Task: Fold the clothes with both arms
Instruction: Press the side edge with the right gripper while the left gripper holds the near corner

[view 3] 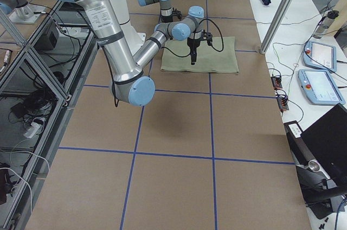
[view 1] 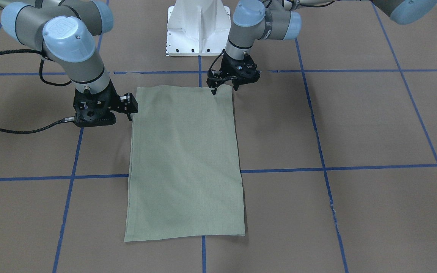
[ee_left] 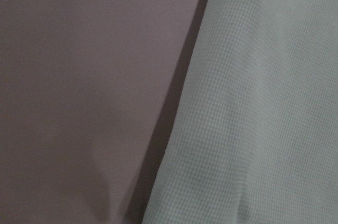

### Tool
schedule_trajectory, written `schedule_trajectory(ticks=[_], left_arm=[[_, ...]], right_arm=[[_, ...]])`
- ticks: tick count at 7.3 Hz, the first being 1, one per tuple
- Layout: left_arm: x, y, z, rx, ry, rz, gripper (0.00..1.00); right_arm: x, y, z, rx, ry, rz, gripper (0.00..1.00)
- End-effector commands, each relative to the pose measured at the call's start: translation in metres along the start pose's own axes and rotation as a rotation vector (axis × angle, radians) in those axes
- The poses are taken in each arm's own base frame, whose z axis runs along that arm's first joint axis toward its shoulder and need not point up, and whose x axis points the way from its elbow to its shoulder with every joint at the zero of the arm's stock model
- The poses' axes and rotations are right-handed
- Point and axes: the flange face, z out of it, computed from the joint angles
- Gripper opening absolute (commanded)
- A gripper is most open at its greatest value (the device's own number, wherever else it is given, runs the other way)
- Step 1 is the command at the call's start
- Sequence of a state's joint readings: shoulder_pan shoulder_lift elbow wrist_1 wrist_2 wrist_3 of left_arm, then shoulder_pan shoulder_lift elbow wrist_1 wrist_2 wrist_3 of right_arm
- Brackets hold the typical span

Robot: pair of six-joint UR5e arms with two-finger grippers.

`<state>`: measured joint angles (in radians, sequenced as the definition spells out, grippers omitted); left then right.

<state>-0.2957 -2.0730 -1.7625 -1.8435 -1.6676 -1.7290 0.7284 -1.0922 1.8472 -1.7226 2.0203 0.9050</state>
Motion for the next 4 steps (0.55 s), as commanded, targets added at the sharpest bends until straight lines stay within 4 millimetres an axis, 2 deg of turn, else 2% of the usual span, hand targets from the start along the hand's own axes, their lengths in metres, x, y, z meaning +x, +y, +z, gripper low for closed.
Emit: schedule_trajectory(ticks=[1,2,3,4], left_arm=[[-0.0006,-0.0005,0.0025,0.000,-0.005,-0.002,0.61],[-0.0006,-0.0005,0.0025,0.000,-0.005,0.001,0.30],[-0.0007,-0.0004,0.0013,-0.001,-0.002,0.007,0.07],[0.0003,0.0001,-0.0014,-0.001,0.003,0.009,0.00]], right_arm=[[-0.0008,0.0008,0.0017,-0.003,0.001,-0.001,1.00],[-0.0014,0.0004,0.0011,-0.001,0.001,-0.002,1.00],[-0.0015,0.0006,0.0011,-0.002,0.000,-0.002,1.00],[-0.0015,0.0006,0.0011,-0.002,0.000,-0.002,1.00]])
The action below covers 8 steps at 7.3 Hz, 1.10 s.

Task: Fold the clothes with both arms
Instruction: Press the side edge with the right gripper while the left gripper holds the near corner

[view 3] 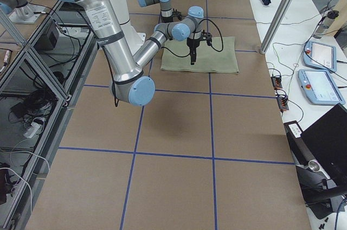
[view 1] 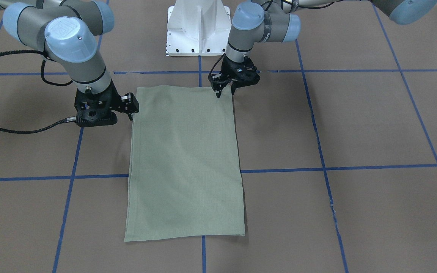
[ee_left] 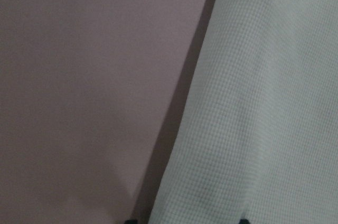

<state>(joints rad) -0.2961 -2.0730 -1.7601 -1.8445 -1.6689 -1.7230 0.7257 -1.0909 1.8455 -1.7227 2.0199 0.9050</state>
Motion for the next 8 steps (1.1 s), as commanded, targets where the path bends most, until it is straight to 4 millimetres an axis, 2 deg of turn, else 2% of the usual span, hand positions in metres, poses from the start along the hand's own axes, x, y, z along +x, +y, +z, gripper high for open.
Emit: schedule_trajectory(ticks=[1,3,5,6,7,8], left_arm=[[0.002,0.001,-0.006,-0.005,0.011,0.008,0.00],[0.004,0.003,-0.015,-0.009,0.027,0.009,0.00],[0.006,0.006,-0.020,-0.019,0.037,0.014,0.00],[0.007,0.004,-0.021,-0.017,0.037,0.012,0.00],[0.006,0.004,-0.021,-0.018,0.037,0.012,0.00],[0.007,0.007,-0.021,-0.024,0.039,0.014,0.00]], right_arm=[[-0.001,0.001,0.000,-0.001,0.000,0.002,1.00],[-0.017,0.017,0.000,-0.012,-0.021,0.053,1.00],[-0.062,0.068,0.002,-0.018,-0.049,0.151,1.00],[-0.077,0.090,0.007,-0.020,-0.053,0.217,1.00],[-0.086,0.121,0.025,0.030,-0.066,0.265,1.00],[-0.077,0.150,0.054,0.071,-0.120,0.359,1.00]])
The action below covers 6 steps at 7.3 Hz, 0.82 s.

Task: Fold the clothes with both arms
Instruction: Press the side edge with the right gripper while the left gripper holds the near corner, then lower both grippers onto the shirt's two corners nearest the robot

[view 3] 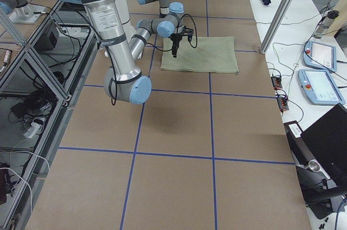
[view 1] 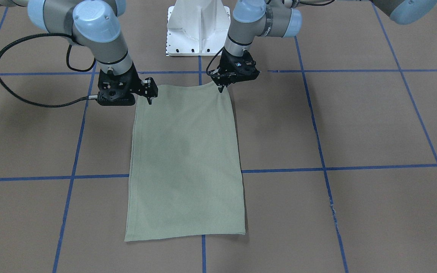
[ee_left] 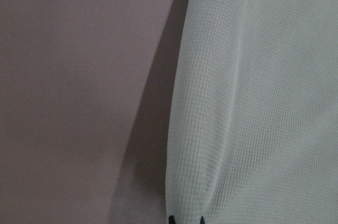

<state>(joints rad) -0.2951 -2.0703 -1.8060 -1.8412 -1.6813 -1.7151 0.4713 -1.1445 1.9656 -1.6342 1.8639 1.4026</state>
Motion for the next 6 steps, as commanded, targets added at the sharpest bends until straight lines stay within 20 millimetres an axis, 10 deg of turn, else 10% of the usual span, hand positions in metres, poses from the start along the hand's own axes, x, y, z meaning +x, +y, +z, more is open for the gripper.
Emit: schedule_trajectory(ticks=[1,6], left_arm=[[0.001,0.002,-0.001,-0.005,0.003,0.002,0.00],[0.002,0.002,-0.002,-0.006,0.011,0.002,0.00]], right_arm=[[0.023,0.041,0.033,0.043,-0.086,0.152,1.00],[-0.024,0.072,0.082,0.004,0.059,0.361,1.00]])
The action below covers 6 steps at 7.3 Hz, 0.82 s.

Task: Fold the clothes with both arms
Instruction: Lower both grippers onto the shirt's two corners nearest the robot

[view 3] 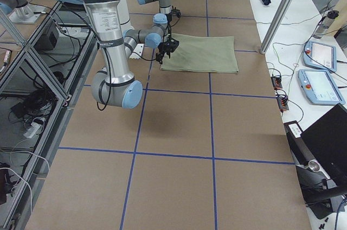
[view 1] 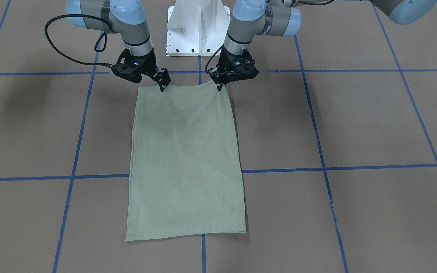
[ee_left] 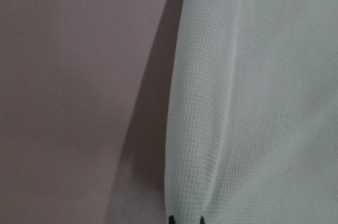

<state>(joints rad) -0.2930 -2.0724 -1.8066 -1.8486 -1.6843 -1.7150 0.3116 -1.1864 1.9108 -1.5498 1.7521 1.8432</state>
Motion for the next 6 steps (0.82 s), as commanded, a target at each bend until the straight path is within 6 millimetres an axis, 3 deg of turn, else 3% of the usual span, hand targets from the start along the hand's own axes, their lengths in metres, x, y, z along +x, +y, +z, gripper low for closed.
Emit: schedule_trajectory(ticks=[1,6], left_arm=[[0.0002,0.0001,-0.0003,0.000,0.002,0.000,0.00],[0.0021,0.0014,-0.0010,-0.002,0.006,0.002,0.00]], right_arm=[[-0.0241,0.0099,0.0189,0.004,0.024,0.032,1.00],[-0.0159,0.0073,0.0256,0.008,0.039,0.035,1.00]])
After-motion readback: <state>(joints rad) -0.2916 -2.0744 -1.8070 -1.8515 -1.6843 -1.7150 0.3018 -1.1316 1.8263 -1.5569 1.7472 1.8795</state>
